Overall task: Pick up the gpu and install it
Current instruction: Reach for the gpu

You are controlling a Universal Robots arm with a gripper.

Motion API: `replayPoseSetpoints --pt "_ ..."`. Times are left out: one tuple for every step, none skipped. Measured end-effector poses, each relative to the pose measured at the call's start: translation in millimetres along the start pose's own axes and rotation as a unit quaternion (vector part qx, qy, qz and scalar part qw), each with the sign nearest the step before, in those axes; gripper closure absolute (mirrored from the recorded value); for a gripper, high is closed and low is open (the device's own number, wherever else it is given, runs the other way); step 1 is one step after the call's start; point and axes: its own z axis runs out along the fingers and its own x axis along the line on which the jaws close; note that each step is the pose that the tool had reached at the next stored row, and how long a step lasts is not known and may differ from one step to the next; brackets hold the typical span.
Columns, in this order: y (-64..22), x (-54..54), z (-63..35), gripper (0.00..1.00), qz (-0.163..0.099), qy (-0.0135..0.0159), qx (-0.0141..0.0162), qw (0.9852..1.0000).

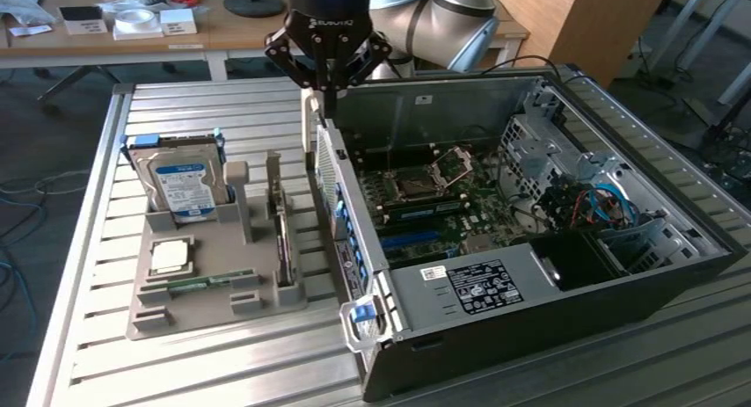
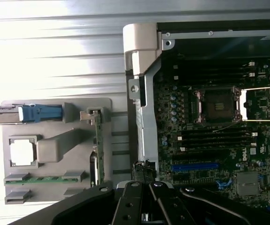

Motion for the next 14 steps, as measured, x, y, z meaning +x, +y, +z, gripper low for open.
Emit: replayPoseSetpoints --pt "0.0 1.8 -0.1 0.89 0.000 0.0000 0.0000 1.0000" --pt "0.0 3.6 -0.1 0.89 0.000 0.0000 0.0000 1.0000" --pt "0.0 5.6 -0.1 0.89 0.000 0.0000 0.0000 1.0000" --pt "-0.1 7.5 -0.2 0.89 0.000 0.0000 0.0000 1.0000" --pt "-0.1 9.5 -0.2 0.89 0.000 0.0000 0.0000 1.0000" --pt "-0.1 11.4 -0.3 0.89 0.000 0.0000 0.0000 1.0000" --pt "-0.1 13.4 -0.3 0.89 0.000 0.0000 0.0000 1.0000" --pt "-0.1 15.4 -0.4 0.89 0.000 0.0000 0.0000 1.0000" --pt "-0.1 17.4 -0.4 0.89 0.000 0.0000 0.0000 1.0000" --pt "-0.1 19.4 -0.5 0.89 0.000 0.0000 0.0000 1.0000" --pt "-0.1 21.4 -0.5 0.89 0.000 0.0000 0.0000 1.0000" --pt "-0.1 23.4 -0.5 0.89 0.000 0.0000 0.0000 1.0000" --pt "-0.1 25.4 -0.6 0.89 0.000 0.0000 0.0000 1.0000" --pt "-0.1 27.3 -0.6 0.89 0.000 0.0000 0.0000 1.0000"
